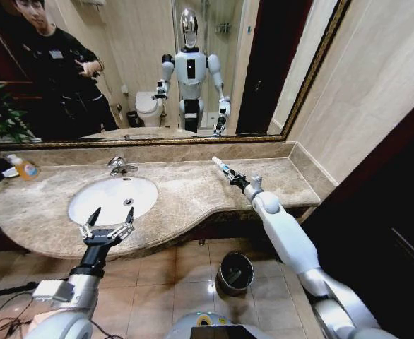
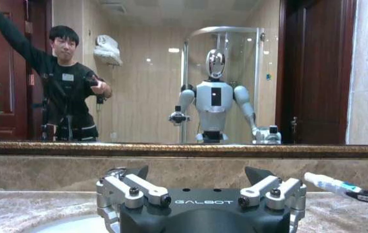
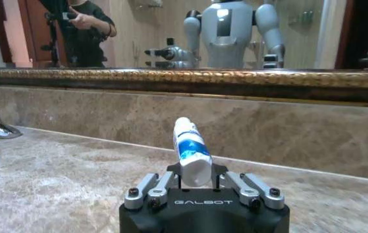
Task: Pick up the trash from the sink and place it in the trash bin.
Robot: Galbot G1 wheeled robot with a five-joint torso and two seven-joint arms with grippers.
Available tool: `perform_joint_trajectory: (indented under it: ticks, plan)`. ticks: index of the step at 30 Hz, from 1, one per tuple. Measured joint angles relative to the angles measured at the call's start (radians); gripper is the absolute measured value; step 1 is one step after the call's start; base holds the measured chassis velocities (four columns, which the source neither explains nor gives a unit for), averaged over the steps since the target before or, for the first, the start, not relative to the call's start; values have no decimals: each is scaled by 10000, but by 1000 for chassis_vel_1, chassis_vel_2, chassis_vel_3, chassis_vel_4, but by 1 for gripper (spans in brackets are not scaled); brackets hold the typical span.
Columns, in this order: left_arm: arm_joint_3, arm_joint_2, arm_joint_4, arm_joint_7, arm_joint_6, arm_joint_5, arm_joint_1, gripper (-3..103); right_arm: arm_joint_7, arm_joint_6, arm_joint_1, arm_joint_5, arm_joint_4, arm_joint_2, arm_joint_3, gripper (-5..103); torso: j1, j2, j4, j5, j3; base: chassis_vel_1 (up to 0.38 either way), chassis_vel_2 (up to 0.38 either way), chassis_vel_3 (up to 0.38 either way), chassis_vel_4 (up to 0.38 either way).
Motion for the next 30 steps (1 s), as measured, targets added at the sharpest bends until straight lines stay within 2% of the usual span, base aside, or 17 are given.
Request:
perform_joint_trajectory:
  ticks: [5,7,11,23,30]
  plan:
    - [0,0,0,0,0,0,0,100,7,-58,-1128,88,1127,-493,552,27,0,0,-1,0,1,0,0,0,0]
    - [1,0,0,4,0,0,0,100,9,-70,-2023,182,1915,-783,908,27,-1,0,-3,1,0,0,0,0,0]
    - [1,0,0,1,0,0,0,100,8,13,-2858,252,2760,-980,1218,27,-2,1,-6,-1,-1,0,0,0,0]
    - [0,0,0,0,0,0,0,100,163,129,-3535,266,3681,-974,1413,27,-1,-1,-1,-1,0,0,0,0,0]
    - [0,0,0,0,0,0,0,100,186,134,-4341,381,4478,-1075,1999,27,-1,-1,-1,-3,0,0,0,0,0]
